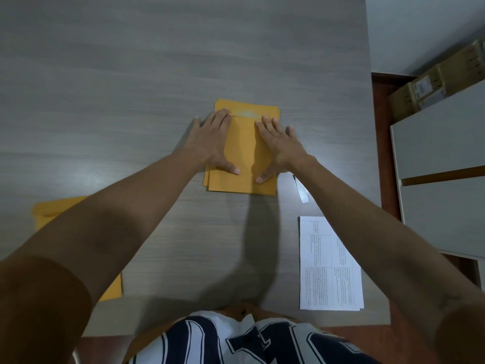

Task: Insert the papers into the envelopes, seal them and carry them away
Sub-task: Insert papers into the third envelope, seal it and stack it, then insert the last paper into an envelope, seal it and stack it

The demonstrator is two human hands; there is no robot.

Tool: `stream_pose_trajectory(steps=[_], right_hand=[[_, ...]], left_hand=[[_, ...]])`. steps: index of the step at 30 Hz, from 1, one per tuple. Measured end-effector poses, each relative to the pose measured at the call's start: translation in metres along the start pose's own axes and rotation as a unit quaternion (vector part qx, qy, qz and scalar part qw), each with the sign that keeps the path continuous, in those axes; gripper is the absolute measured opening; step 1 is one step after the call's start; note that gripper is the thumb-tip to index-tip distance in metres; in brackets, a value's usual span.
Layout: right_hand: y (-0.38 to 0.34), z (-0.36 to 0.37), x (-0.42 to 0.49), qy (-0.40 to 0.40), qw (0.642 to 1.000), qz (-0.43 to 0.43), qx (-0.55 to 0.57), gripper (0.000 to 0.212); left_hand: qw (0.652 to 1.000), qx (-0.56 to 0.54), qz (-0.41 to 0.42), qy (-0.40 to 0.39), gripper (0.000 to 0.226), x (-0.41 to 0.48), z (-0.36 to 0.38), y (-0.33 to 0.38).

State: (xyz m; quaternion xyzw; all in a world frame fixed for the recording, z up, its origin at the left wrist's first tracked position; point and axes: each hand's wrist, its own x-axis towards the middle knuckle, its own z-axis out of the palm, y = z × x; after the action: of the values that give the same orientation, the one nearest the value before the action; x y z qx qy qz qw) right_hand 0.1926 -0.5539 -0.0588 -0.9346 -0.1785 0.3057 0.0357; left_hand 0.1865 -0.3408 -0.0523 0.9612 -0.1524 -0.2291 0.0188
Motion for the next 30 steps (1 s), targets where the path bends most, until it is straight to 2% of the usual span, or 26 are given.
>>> stream_pose_trajectory(steps=[6,13,20,22,30], right_hand=[[-0.028,-0.015,-0.001,-0.02,0.996,0.059,-0.07,0.152],[-0.035,-0.038,-0.007,0.074,0.991,0.11,0.013,0.091],[-0.107,-0.017,-0.032,0.123,0.986,0.053,0.095,0.056],[-0.133,-0.006,-0.039,0.12,0.986,0.03,0.11,0.054],[-0.25,0.058,-0.067,0.092,0.993,-0.069,0.034,0.056]], left_hand=[[1.0,0.009,-0.004,0.014,0.144,-0.007,0.002,0.003],[0.997,-0.05,-0.052,0.035,0.124,-0.047,0.001,-0.012],[0.979,-0.109,-0.147,0.085,0.101,-0.131,0.021,-0.053],[0.972,-0.129,-0.172,0.098,0.098,-0.153,0.031,-0.061],[0.936,-0.182,-0.272,0.126,0.093,-0.264,0.081,-0.104]])
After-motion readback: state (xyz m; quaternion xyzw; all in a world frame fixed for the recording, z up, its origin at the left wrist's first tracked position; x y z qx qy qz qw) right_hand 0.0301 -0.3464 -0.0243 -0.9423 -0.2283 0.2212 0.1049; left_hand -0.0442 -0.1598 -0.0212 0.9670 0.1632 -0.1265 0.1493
